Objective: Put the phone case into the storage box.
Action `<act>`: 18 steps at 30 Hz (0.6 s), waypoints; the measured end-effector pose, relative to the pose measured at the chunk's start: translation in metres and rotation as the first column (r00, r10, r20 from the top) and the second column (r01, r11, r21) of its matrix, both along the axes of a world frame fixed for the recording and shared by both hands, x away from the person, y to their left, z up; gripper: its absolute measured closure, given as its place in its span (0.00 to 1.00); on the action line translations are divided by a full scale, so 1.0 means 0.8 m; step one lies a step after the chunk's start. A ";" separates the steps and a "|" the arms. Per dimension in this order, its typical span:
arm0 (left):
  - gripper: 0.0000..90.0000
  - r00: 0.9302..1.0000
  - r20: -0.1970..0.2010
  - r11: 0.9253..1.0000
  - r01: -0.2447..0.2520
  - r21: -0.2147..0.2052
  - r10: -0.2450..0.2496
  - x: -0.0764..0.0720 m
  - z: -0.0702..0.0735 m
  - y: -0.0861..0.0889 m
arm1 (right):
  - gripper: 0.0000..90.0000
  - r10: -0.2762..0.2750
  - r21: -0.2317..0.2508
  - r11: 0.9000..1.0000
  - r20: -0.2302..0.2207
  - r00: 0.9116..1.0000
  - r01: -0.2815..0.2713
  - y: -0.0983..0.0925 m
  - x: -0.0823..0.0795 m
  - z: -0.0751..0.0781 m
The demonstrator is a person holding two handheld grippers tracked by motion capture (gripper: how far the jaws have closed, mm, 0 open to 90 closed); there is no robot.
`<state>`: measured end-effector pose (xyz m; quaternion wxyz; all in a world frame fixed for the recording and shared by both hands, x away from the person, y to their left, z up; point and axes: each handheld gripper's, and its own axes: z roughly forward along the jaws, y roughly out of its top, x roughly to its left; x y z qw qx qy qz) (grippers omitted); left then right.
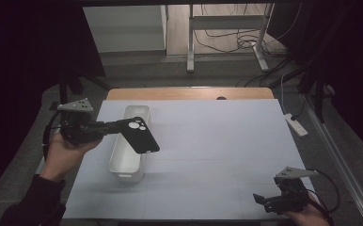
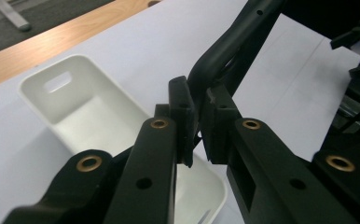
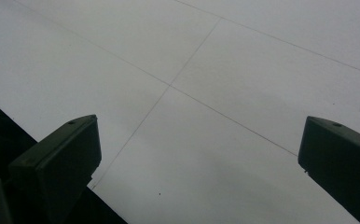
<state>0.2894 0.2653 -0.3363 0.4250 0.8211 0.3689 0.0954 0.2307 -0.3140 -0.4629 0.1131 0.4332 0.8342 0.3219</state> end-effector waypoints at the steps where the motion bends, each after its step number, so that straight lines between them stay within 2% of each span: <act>1: 0.93 1.000 -0.001 1.000 -0.005 0.003 0.005 0.000 0.000 0.004 | 0.00 0.000 0.000 1.000 -0.001 1.000 0.000 0.000 0.000 0.000; 7: 0.93 0.999 0.000 0.999 -0.038 0.007 0.038 -0.002 -0.001 0.026 | 0.00 0.007 0.001 1.000 -0.007 1.000 -0.007 0.000 0.001 0.000; 14: 0.93 0.997 -0.010 0.997 -0.073 0.021 0.074 0.003 -0.011 0.052 | 0.00 0.009 0.001 1.000 -0.011 1.000 -0.009 0.001 0.001 -0.001; 18: 0.93 0.997 -0.017 0.997 -0.081 0.022 0.081 0.008 -0.015 0.059 | 0.00 0.009 0.000 1.000 -0.014 1.000 -0.009 0.001 0.001 -0.001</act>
